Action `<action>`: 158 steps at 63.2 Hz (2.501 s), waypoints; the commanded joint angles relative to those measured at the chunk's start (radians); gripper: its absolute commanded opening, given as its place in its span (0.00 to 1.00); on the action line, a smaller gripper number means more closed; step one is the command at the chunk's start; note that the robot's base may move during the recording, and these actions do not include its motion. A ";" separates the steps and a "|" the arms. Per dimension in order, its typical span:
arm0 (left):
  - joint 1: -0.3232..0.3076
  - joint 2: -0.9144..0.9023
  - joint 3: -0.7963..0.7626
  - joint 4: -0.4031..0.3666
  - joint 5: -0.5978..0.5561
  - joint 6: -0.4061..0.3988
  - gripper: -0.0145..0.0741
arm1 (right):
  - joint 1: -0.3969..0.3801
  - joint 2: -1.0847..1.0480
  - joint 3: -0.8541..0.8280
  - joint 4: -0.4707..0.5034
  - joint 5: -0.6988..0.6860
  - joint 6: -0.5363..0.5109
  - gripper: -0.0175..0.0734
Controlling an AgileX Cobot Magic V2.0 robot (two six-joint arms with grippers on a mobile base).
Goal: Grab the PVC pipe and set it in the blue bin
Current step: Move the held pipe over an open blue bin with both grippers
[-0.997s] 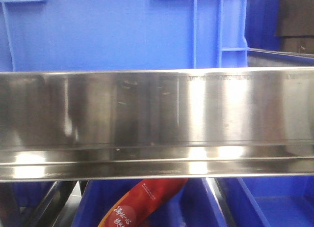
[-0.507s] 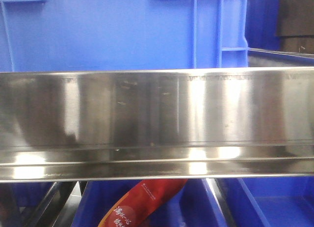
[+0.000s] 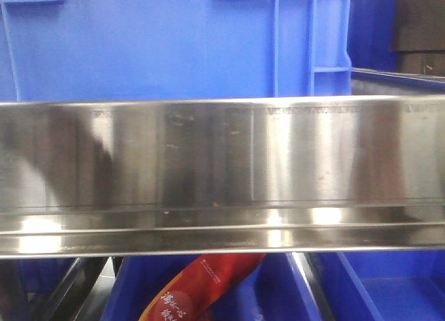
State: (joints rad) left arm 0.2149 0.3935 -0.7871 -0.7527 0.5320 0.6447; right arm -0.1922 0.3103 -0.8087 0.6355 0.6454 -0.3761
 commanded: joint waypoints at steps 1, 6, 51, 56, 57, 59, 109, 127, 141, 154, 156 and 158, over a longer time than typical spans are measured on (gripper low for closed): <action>0.000 0.061 -0.057 -0.033 -0.018 0.010 0.04 | 0.003 0.025 -0.009 0.014 -0.019 -0.019 0.01; 0.000 0.111 -0.095 -0.072 0.023 0.028 0.04 | 0.003 0.047 -0.011 0.029 -0.024 -0.019 0.01; -0.045 0.222 -0.168 -0.196 0.087 0.334 0.04 | 0.003 0.135 -0.059 0.127 -0.055 -0.183 0.01; -0.070 0.222 -0.166 -0.199 0.094 0.382 0.04 | 0.003 0.135 -0.059 0.134 -0.055 -0.185 0.01; -0.077 0.222 -0.166 -0.199 0.094 0.381 0.04 | 0.003 0.135 -0.059 0.135 -0.053 -0.185 0.01; -0.085 0.222 -0.164 -0.199 0.094 0.381 0.04 | 0.003 0.135 -0.059 0.137 -0.051 -0.185 0.01; -0.316 0.257 -0.164 -0.132 0.034 0.447 0.04 | 0.003 0.135 -0.059 0.137 -0.041 -0.185 0.01; -0.343 0.373 -0.164 -0.143 0.026 0.529 0.04 | 0.003 0.135 -0.059 0.137 -0.045 -0.191 0.01; -0.369 0.394 -0.197 -0.230 -0.005 0.636 0.04 | 0.003 0.141 -0.059 0.137 -0.050 -0.191 0.01; -0.411 0.482 -0.259 -0.230 -0.002 0.636 0.04 | 0.003 0.163 -0.059 0.152 -0.052 -0.191 0.01; -0.422 0.499 -0.272 -0.230 -0.002 0.638 0.04 | 0.003 0.163 -0.059 0.152 -0.052 -0.191 0.01; -0.432 0.512 -0.284 -0.230 -0.004 0.638 0.04 | 0.003 0.163 -0.059 0.152 -0.052 -0.191 0.01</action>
State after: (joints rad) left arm -0.1903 0.8678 -1.0370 -0.9533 0.5381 1.2726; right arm -0.1922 0.4647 -0.8585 0.7711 0.6208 -0.5572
